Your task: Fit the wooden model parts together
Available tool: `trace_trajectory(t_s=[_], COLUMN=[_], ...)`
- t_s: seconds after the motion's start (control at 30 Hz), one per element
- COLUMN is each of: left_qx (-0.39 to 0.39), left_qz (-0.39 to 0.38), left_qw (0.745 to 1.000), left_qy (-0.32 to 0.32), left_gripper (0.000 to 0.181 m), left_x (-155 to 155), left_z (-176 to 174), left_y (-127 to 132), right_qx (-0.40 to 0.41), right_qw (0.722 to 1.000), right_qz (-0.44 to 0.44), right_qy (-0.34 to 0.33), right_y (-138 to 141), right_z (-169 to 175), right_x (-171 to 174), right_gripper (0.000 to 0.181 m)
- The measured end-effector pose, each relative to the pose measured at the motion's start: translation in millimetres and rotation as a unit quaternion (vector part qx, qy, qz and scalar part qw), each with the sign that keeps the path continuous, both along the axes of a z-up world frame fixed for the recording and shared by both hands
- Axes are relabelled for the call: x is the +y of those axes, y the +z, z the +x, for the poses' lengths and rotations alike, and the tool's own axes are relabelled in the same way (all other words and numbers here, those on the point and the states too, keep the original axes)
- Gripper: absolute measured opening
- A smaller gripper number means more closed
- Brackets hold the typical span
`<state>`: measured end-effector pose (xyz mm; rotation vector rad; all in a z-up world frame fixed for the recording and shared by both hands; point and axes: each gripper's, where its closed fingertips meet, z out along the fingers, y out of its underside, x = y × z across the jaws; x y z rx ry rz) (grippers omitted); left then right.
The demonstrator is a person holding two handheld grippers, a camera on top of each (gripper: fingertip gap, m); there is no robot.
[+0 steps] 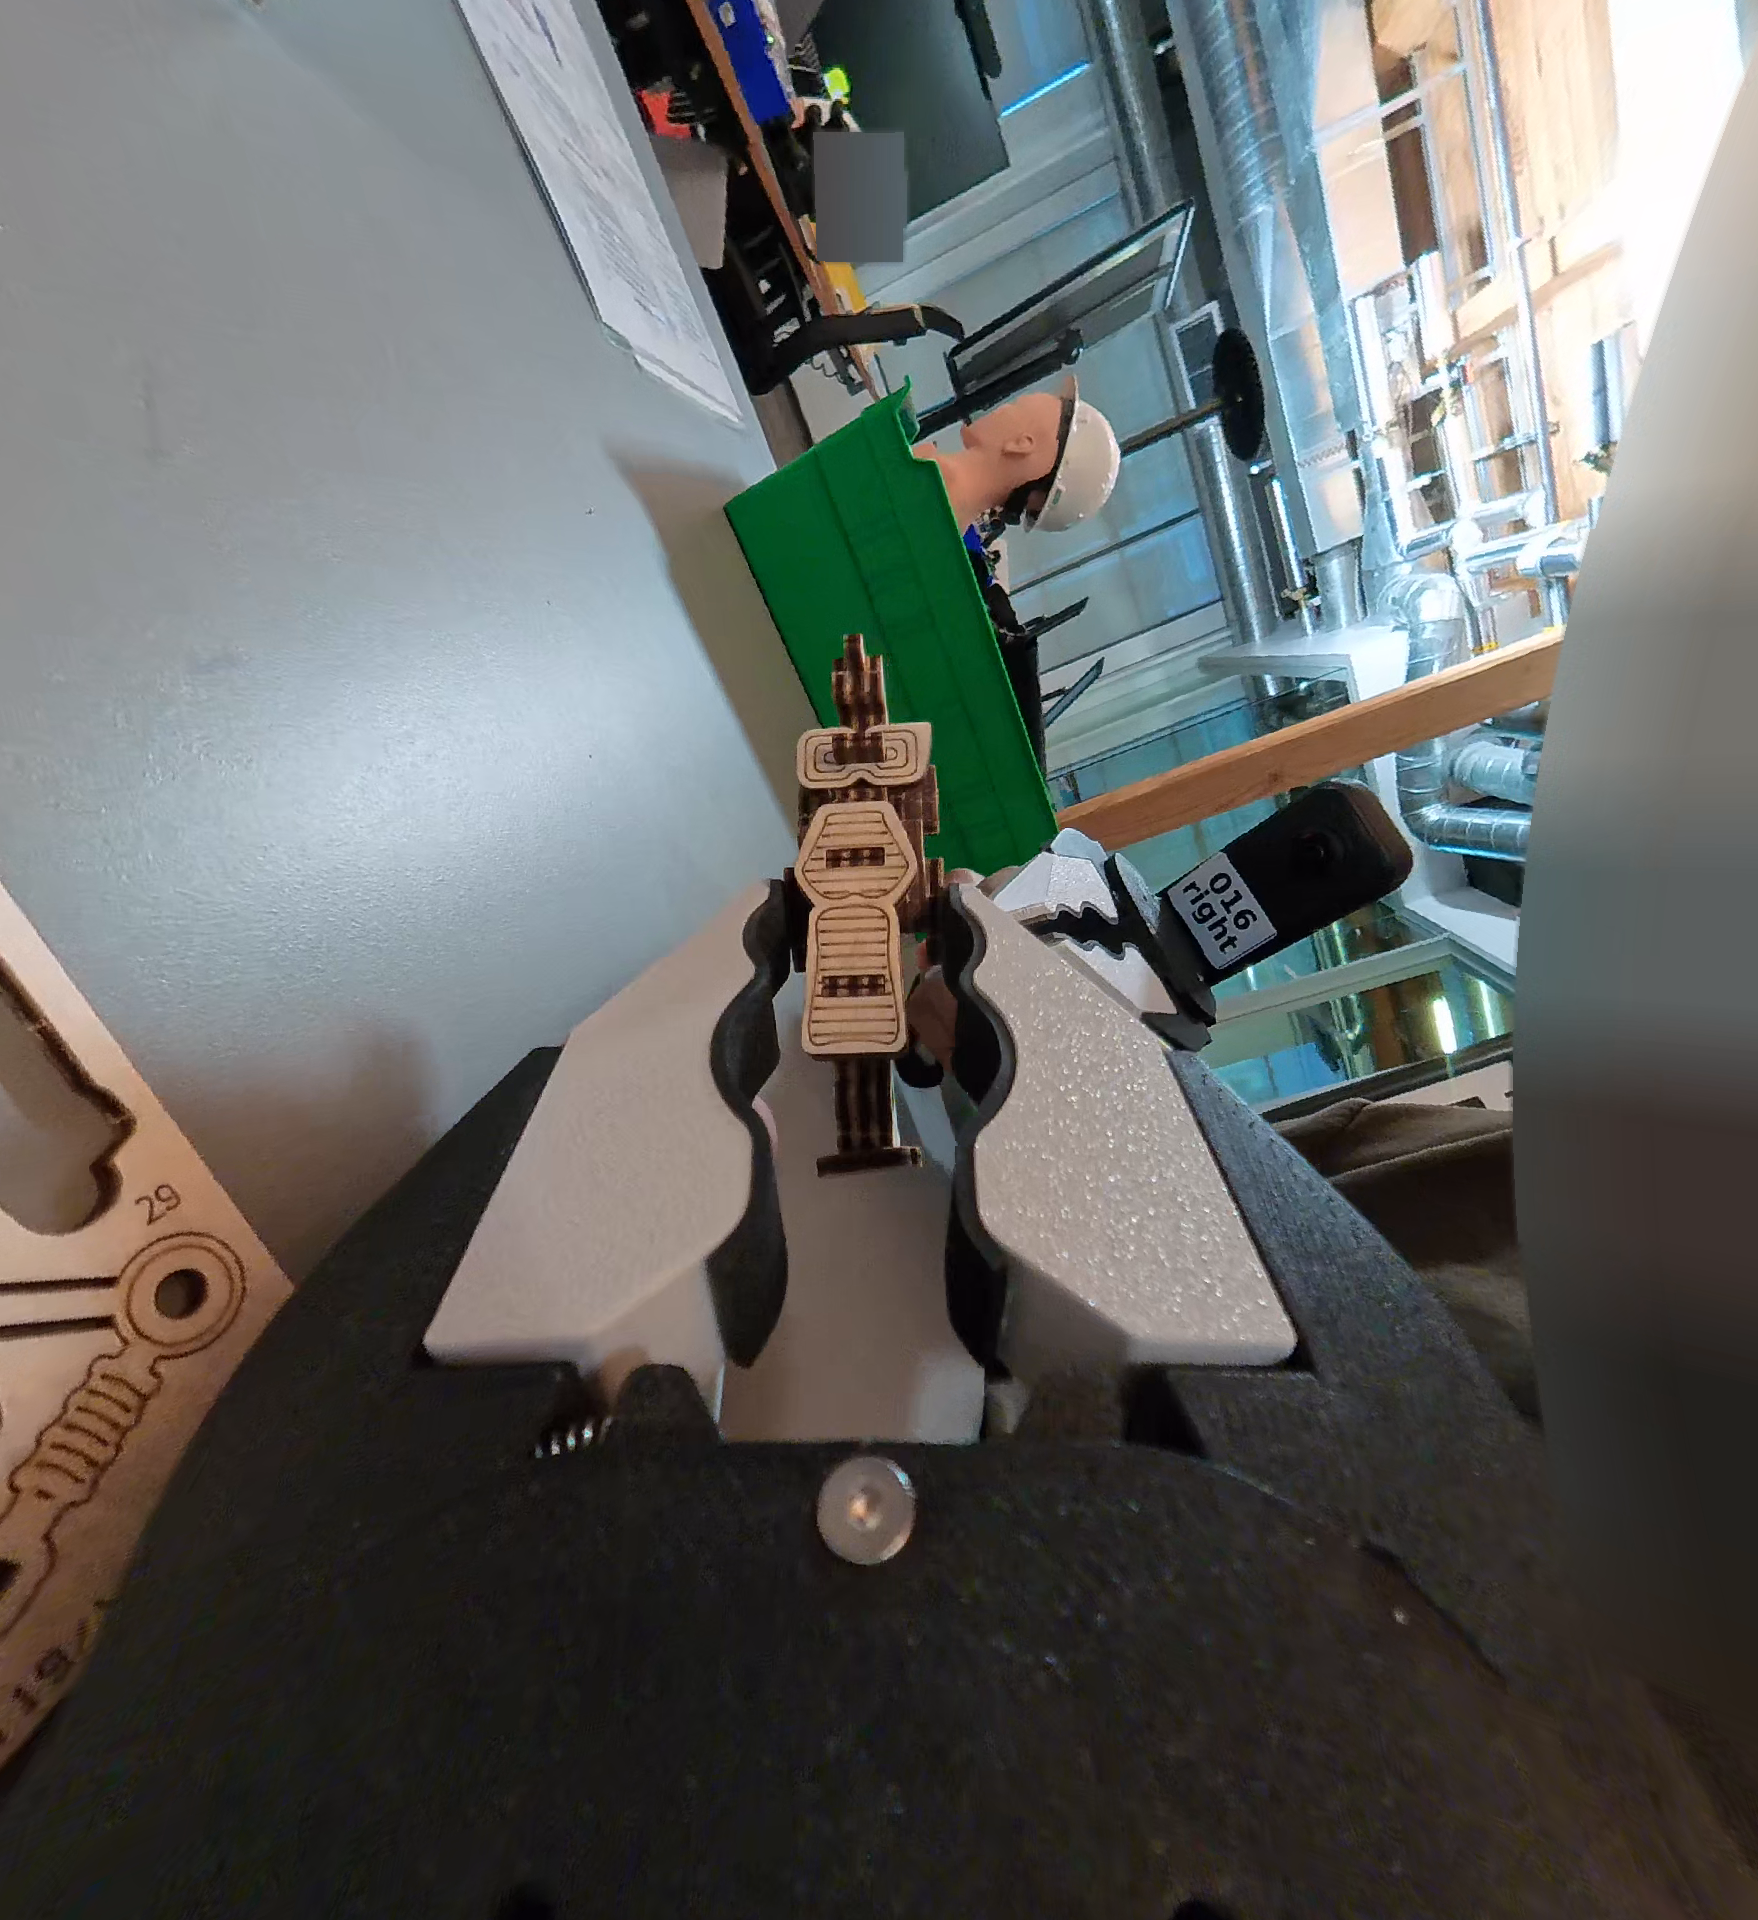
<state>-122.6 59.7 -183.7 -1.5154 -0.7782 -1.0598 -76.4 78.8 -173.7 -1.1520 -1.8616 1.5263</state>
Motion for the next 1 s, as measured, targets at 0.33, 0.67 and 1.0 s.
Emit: trace_trajectory(t_s=[0.33,0.67,1.0], left_qx=[0.142,0.209,0.21], left_qz=[-0.069,-0.094,-0.094], left_qw=[0.987,0.973,0.973], left_qy=[0.019,0.021,0.022], left_gripper=[0.025,0.026,0.026], left_x=[8.9,13.2,13.2], left_z=[12.1,20.2,19.7], left_y=[-13.0,-17.9,-18.1], right_qx=[0.001,-0.001,-0.007], right_qw=[0.999,0.995,0.995], right_qz=[0.035,0.078,0.074], right_qy=[-0.028,-0.064,-0.069], right_y=[-4.9,-12.1,-13.4], right_z=[-8.0,-13.5,-14.4], right_x=[-1.0,2.4,6.2], right_gripper=[0.0,0.001,0.001])
